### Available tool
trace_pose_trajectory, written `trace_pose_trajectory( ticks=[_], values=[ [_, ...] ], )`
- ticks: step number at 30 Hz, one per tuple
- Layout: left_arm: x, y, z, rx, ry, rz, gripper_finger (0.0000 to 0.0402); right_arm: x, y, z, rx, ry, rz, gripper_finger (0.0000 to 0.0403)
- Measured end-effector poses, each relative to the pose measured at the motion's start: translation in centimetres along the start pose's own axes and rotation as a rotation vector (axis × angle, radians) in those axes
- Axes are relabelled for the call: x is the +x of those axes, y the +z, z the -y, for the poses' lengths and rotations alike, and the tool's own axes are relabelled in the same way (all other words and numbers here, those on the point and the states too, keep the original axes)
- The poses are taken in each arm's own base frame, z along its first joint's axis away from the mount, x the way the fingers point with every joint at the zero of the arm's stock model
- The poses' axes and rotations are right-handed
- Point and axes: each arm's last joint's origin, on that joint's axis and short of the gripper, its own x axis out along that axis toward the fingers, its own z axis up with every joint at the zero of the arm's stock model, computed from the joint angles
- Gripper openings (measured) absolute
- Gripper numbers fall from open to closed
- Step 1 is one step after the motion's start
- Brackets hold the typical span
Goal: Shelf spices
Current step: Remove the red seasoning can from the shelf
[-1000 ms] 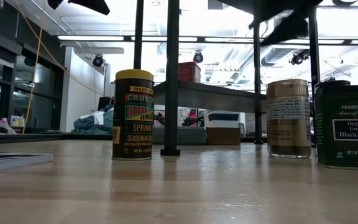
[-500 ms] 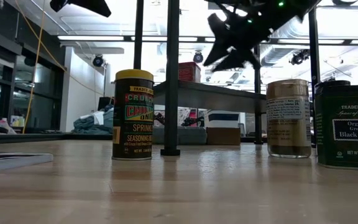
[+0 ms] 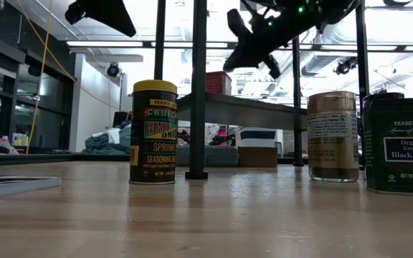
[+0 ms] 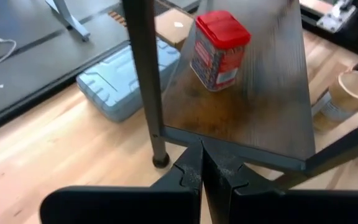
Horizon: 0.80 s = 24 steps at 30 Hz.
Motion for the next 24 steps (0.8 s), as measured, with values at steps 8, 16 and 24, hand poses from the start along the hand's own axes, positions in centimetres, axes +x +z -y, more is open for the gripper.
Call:
trace_pose_trajectory(
  ticks=[8, 16, 24],
  values=[
    [-0.2, -0.5, 0.6, 0.022, -0.018, -0.007, 0.0000, 2.6, -1.7, 0.6, 0.069, 0.102, -0.098, 0.0000],
    [-0.5, -0.7, 0.8, 0.032, -0.034, -0.008, 0.0000, 2.2, -1.9, 0.2, 0.022, 0.280, -0.216, 0.0000],
    [-0.5, -0.7, 0.8, 0.032, -0.033, -0.008, 0.0000, -0.4, -1.9, -0.4, -0.087, 0.408, -0.386, 0.0000]
  ],
)
